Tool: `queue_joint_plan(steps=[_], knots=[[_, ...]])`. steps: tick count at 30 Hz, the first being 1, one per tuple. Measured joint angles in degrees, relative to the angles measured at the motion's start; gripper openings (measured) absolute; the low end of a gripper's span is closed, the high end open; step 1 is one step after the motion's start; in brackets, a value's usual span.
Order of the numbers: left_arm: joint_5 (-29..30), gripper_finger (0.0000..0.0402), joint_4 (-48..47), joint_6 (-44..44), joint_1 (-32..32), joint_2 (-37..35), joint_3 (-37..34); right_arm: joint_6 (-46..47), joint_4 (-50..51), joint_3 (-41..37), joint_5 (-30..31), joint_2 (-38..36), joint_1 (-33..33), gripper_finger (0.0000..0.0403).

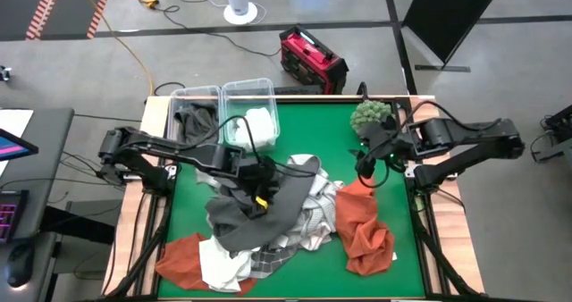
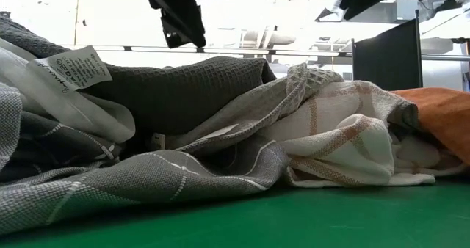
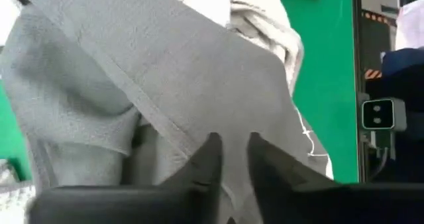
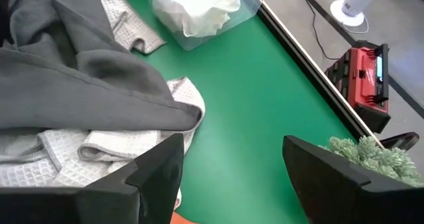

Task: Sort towels by color in basket
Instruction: Put the gray towel into the left transparent bin

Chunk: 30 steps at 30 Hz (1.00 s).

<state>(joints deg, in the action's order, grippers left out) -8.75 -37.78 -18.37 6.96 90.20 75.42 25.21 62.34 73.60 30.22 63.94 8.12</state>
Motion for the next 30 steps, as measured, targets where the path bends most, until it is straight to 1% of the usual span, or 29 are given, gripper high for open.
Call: queue_joint_plan(steps=[4, 7, 9, 12, 14, 16, 18, 21, 22, 25, 27, 30], knots=[[0.4, 0.0163, -2.4, 0.4, 0.1, 2.1, 0.0, -0.1, -0.8, 0.0, 0.0, 0.9, 0.0, 0.0285], [2.4, 0.0219, -5.5, 0.6, 0.2, 5.1, 0.0, 0.0, -1.6, 0.0, -0.1, 1.3, 0.3, 0.0285], [3.8, 0.0241, -7.9, 1.2, 0.2, 7.3, 0.0, 0.2, -2.0, 0.0, -0.1, 1.4, 0.7, 0.0285], [4.0, 0.0247, -8.8, 2.1, 0.1, 10.4, -0.1, 0.2, -2.1, 0.0, -0.1, 1.4, 1.4, 0.0285], [3.8, 0.0238, -8.7, 2.6, 0.1, 11.7, -0.1, 0.3, -2.1, 0.0, -0.1, 1.4, 1.7, 0.0285], [3.4, 0.0210, -8.4, 3.0, 0.1, 12.1, -0.1, 0.3, -2.1, 0.0, -0.1, 1.4, 1.7, 0.0285], [2.8, 0.0158, -7.5, 3.4, 0.1, 11.6, -0.1, 0.3, -2.1, 0.0, -0.1, 1.4, 1.7, 0.0285], [2.6, 0.0047, -5.8, 3.4, -0.2, 9.0, -0.1, 0.3, -2.1, 0.0, 0.1, 1.4, 1.6, 0.0285], [2.4, 0.0025, -5.4, 2.7, -0.5, 7.9, -0.1, 0.2, -2.1, 0.0, 0.4, 1.4, 1.5, 0.0285], [2.4, 0.0009, -4.5, 0.9, -2.1, 3.9, -0.1, -0.3, -2.1, 0.0, 1.6, 1.4, 1.3, 0.0285], [2.3, 0.0005, -3.8, -0.1, -3.5, 0.0, -0.2, -1.3, -2.2, 0.0, 2.0, 1.4, 0.8, 0.0285], [2.7, 0.0003, 0.0, -0.2, -5.4, -7.4, -0.2, -3.0, -3.4, 0.0, 2.2, 1.4, -0.5, 0.0285]])
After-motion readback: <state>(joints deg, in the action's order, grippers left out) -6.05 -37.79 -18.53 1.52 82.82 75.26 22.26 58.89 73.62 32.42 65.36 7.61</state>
